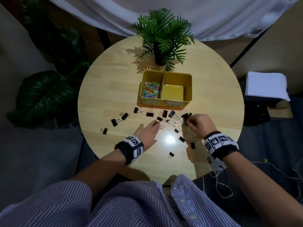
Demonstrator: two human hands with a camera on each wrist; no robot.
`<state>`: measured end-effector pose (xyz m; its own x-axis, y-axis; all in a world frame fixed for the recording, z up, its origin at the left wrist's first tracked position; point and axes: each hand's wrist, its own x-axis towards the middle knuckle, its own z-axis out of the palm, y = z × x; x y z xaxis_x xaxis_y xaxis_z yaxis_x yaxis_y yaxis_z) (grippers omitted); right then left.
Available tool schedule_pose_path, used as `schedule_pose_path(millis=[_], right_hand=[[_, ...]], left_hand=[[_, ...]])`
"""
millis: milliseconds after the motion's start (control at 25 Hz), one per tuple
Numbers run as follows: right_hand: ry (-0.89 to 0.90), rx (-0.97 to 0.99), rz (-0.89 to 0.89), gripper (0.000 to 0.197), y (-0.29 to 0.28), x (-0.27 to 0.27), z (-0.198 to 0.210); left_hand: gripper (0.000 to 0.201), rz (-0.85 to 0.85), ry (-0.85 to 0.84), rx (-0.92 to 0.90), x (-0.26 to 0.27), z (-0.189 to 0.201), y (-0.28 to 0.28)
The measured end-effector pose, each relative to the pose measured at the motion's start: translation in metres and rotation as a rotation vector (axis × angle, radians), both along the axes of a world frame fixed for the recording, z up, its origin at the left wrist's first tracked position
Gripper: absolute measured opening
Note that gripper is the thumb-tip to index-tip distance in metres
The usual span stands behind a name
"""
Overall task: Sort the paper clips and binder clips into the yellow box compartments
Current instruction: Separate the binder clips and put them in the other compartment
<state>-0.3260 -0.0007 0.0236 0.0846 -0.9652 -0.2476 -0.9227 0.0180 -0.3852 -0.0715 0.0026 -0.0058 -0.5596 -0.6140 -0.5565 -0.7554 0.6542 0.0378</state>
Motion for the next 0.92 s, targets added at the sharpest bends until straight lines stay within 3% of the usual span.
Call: schedule_pose_path(millis=[120,320,520,680,760,920], right_hand=[[0.112,0.116,0.029,0.010,0.030,-0.025,-0.020],[0.040,0.152,0.118,0.029,0.055,-0.045,-0.022],[0.083,0.207,0.193,0.025,0.062,-0.050,-0.023],[0.038,0.191,0.220,0.019,0.071,-0.060,-0.023],[-0.042,0.156,0.186,0.026,0.067,-0.056,-0.024],[-0.054,0.142,0.159,0.027,0.051,-0.037,-0.030]], left_hand=[[0.066,0.049,0.010,-0.084,-0.001,0.001,0.013],[0.070,-0.173,0.212,-0.001,-0.055,-0.010,0.047],[0.060,-0.187,0.137,-0.013,-0.074,-0.013,0.053],[0.052,-0.095,0.196,-0.037,-0.049,-0.010,0.052],[0.047,-0.055,0.246,-0.038,-0.042,-0.011,0.058],[0.029,0.106,0.191,-0.201,-0.024,-0.011,0.061]])
